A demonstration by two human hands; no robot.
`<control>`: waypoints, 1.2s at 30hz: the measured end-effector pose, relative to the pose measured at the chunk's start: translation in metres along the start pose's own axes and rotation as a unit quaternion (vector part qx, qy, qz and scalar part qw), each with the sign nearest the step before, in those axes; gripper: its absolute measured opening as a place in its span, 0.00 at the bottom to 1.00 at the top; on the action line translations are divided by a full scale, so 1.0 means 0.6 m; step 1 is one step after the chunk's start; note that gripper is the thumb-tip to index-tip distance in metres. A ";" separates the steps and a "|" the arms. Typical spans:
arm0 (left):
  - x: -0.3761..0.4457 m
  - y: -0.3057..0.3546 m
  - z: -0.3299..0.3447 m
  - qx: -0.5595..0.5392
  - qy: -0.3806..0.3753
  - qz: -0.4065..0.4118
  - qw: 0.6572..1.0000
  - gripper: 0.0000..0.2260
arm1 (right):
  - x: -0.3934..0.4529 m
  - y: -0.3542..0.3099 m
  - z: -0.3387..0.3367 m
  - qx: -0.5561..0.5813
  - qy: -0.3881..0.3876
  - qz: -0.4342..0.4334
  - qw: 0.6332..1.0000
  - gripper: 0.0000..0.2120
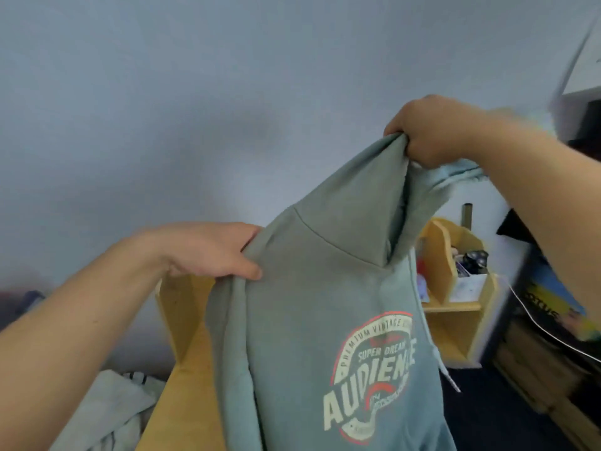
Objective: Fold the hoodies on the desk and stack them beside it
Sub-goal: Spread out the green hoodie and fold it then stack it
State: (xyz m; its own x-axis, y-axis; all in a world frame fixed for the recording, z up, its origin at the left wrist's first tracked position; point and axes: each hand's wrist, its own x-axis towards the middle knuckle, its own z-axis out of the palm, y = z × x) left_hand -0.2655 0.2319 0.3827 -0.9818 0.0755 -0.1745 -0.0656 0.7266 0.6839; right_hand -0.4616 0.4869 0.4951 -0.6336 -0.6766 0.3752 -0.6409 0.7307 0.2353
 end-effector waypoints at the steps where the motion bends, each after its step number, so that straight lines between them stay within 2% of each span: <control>1: 0.005 -0.004 0.008 0.065 0.054 -0.023 0.996 0.16 | 0.003 -0.005 0.026 -0.025 -0.003 0.020 0.999 0.14; 2: 0.013 -0.014 0.017 0.085 0.124 -0.044 0.988 0.15 | 0.005 -0.014 0.061 -0.055 0.031 0.029 0.998 0.15; 3: 0.020 -0.021 0.031 0.057 0.192 -0.055 0.978 0.12 | 0.004 -0.027 0.101 -0.057 0.099 0.028 0.993 0.19; 5: 0.030 -0.032 0.061 -0.055 0.274 -0.057 0.959 0.09 | -0.028 -0.071 0.180 0.109 0.234 -0.022 0.966 0.29; 6: 0.030 -0.037 0.073 -0.125 0.283 -0.056 0.949 0.10 | -0.058 -0.097 0.220 0.220 0.263 -0.036 0.939 0.32; 7: 0.025 -0.045 0.083 -0.196 0.279 -0.062 0.938 0.12 | -0.091 -0.120 0.261 0.317 0.252 -0.034 0.914 0.32; 8: 0.018 -0.055 0.092 -0.259 0.272 -0.075 0.924 0.14 | -0.124 -0.138 0.305 0.390 0.210 -0.019 0.896 0.32; 10: -0.002 -0.082 0.105 -0.351 0.248 -0.119 0.895 0.18 | -0.174 -0.153 0.404 0.461 0.046 0.041 0.885 0.29; 12: -0.021 -0.111 0.120 -0.392 0.223 -0.175 0.875 0.22 | -0.214 -0.147 0.507 0.408 -0.198 0.128 0.882 0.28; 13: -0.031 -0.125 0.130 -0.409 0.215 -0.201 0.863 0.24 | -0.235 -0.147 0.551 0.362 -0.309 0.150 0.866 0.27; 14: -0.043 -0.143 0.142 -0.432 0.209 -0.226 0.847 0.25 | -0.256 -0.148 0.591 0.338 -0.387 0.149 0.845 0.26; 15: -0.054 -0.157 0.155 -0.460 0.209 -0.244 0.828 0.26 | -0.274 -0.152 0.624 0.344 -0.428 0.140 0.824 0.24; 18: -0.088 -0.198 0.193 -0.486 0.242 -0.286 0.789 0.20 | -0.308 -0.182 0.683 0.372 -0.472 0.128 0.789 0.17; 21: -0.121 -0.225 0.223 -0.490 0.289 -0.311 0.761 0.21 | -0.312 -0.236 0.694 0.347 -0.490 0.047 0.799 0.16; 23: -0.139 -0.230 0.231 -0.489 0.332 -0.298 0.750 0.19 | -0.294 -0.281 0.680 0.396 -0.456 0.026 0.797 0.15; 27: -0.161 -0.206 0.223 -0.475 0.392 -0.235 0.752 0.15 | -0.216 -0.373 0.605 0.536 -0.413 0.013 0.736 0.15; 30: -0.179 -0.179 0.210 -0.475 0.406 -0.196 0.755 0.16 | -0.158 -0.433 0.562 0.595 -0.417 -0.005 0.687 0.13; 33: -0.203 -0.150 0.197 -0.473 0.414 -0.161 0.761 0.17 | -0.124 -0.471 0.536 0.622 -0.445 -0.004 0.644 0.16; 34: -0.214 -0.142 0.191 -0.474 0.415 -0.147 0.762 0.16 | -0.119 -0.482 0.526 0.636 -0.460 -0.003 0.620 0.19; 36: -0.239 -0.132 0.176 -0.481 0.421 -0.121 0.759 0.15 | -0.114 -0.499 0.511 0.679 -0.487 0.013 0.548 0.20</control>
State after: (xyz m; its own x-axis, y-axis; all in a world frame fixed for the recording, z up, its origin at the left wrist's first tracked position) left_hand -0.1008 0.2357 0.2786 -0.6599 -0.7381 -0.1405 0.0349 -0.2169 0.9756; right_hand -0.3590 0.2862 0.1243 -0.1571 -0.8785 -0.4511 0.0628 0.4470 -0.8923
